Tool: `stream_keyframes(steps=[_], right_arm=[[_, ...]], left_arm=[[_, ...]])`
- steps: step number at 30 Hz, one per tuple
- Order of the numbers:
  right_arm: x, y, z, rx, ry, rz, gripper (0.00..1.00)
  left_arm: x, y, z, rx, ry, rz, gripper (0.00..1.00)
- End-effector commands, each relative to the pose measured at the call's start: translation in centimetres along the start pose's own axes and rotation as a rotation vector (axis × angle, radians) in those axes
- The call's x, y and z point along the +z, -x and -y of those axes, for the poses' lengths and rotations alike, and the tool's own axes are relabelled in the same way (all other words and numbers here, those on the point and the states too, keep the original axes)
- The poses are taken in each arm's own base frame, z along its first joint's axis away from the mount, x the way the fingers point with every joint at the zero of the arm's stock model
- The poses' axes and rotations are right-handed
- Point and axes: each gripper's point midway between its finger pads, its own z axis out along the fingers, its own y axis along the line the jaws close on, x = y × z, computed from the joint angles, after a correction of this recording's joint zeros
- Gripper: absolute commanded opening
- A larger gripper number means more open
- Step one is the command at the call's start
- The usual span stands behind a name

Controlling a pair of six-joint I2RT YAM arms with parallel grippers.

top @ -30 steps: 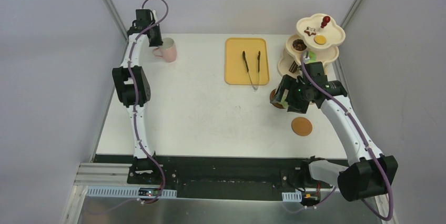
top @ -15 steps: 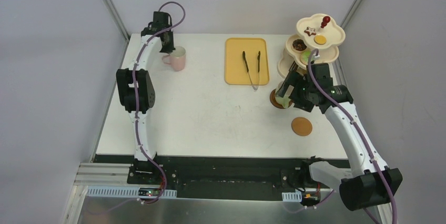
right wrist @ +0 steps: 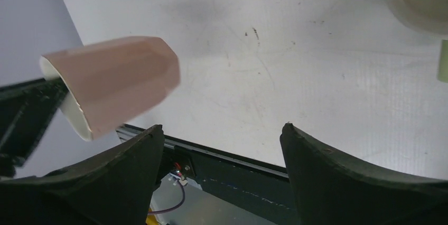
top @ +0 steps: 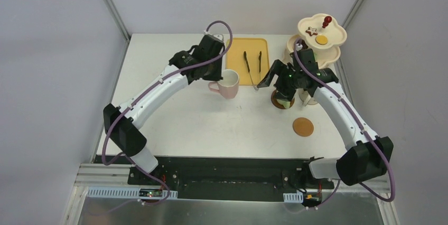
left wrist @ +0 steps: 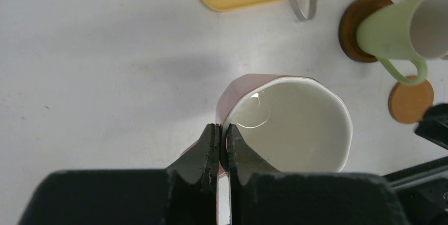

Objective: Serve the afternoon tea
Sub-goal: Pick up the cup at the center of the board.

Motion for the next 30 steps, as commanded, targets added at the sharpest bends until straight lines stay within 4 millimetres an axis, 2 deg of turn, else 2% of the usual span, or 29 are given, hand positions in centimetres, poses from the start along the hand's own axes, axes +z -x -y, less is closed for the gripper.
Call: stream_keyframes(steps=[1,4,8,16,17,19,23,26,30], right_arm=[[-0.4,0.4,-4.4,0.04,0.098,-0.01,0.84],[-0.2,0.2,-4.9,0.046,0.088,0.0,0.82],[0.3,-1.1,-5.2,0.038,0.037,-0.021,0.79],[1.0,-2.4,-4.1,-0.012,-0.08,0.015,0.74],[1.2,-2.7,-4.0,-0.026,-0.094,0.015,0.71],[1.7,-3.1,-3.3,-0.041,-0.147,0.009,0.65],[2.5,-3.5,-1.2,-0.065,-0.29,0.033,0.61],[3.1,-3.4,-0.9,-0.07,-0.309,0.054,0.53],[3.3,-2.8,-0.4,-0.071,-0.35,0.078,0.28]], left_arm=[[-2.3,0.6,2.8,-0.025,0.027,0.121,0.0],[-2.4,-0.5,4.7,0.028,0.0,0.104,0.0],[-2.7,-1.4,7.0,0.104,-0.026,0.092,0.0],[-2.4,-2.7,9.6,0.181,-0.063,0.048,0.0],[-2.4,-2.8,9.9,0.186,-0.067,0.046,0.0],[-2.5,-2.6,10.4,0.191,-0.075,0.052,0.0],[-2.3,-2.4,11.2,0.205,-0.094,0.056,0.0],[-2.1,-2.5,12.0,0.214,-0.128,0.043,0.0],[-2.2,-2.6,12.9,0.225,-0.173,0.039,0.0]])
